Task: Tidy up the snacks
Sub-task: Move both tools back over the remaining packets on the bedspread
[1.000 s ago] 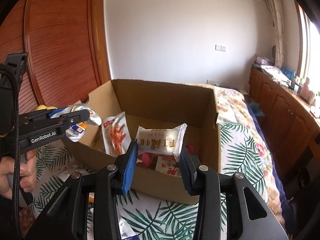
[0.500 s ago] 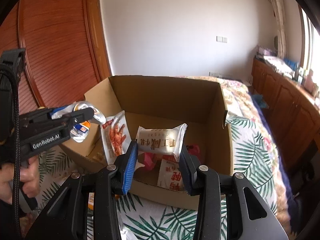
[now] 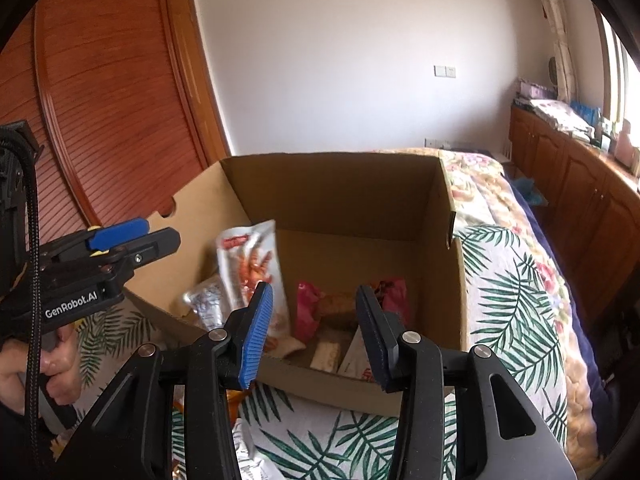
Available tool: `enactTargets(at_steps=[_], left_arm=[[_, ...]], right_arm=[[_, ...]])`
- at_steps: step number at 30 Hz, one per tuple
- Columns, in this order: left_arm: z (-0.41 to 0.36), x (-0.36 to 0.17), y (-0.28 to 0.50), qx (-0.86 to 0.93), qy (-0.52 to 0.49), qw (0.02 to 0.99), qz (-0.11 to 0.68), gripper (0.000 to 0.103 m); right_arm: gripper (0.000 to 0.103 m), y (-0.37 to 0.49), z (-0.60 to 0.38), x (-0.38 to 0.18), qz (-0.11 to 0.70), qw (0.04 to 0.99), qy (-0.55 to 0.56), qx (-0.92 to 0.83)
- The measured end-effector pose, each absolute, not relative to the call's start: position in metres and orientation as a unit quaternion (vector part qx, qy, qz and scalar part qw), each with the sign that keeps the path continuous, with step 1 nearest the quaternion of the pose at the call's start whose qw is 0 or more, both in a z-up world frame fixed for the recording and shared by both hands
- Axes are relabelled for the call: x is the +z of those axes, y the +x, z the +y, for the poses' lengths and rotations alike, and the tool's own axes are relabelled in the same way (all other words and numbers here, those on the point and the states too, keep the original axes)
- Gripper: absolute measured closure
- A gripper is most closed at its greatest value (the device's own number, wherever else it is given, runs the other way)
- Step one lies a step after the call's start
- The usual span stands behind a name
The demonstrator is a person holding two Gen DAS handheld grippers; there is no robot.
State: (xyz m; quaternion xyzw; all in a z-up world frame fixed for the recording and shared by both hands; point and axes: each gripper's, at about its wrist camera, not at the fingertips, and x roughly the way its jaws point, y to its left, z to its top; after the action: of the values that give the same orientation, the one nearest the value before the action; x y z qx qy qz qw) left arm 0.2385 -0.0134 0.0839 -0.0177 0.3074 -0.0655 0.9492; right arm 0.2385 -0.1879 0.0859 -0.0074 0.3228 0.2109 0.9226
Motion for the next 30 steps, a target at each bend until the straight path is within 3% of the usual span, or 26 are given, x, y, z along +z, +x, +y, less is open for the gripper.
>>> enactTargets(at_steps=[6,19,30], left_arm=[[-0.009,0.088,0.219,-0.07,-0.026,0.954,0.29,0.032],[0.006,0.085,0.168,-0.094,-0.025,0.953,0.286,0.031],[0.014,0.067,0.124,-0.1,-0.019,0.955,0.28,0.031]], right_arm=[[0.059,0.216,-0.181,0.094,0.306,0.925,-0.025,0.226],[0.058,0.167,-0.191,0.091,0.296,0.92,-0.023,0.257],[0.049,0.139,-0.179,0.067,0.308,0.909,-0.048,0.278]])
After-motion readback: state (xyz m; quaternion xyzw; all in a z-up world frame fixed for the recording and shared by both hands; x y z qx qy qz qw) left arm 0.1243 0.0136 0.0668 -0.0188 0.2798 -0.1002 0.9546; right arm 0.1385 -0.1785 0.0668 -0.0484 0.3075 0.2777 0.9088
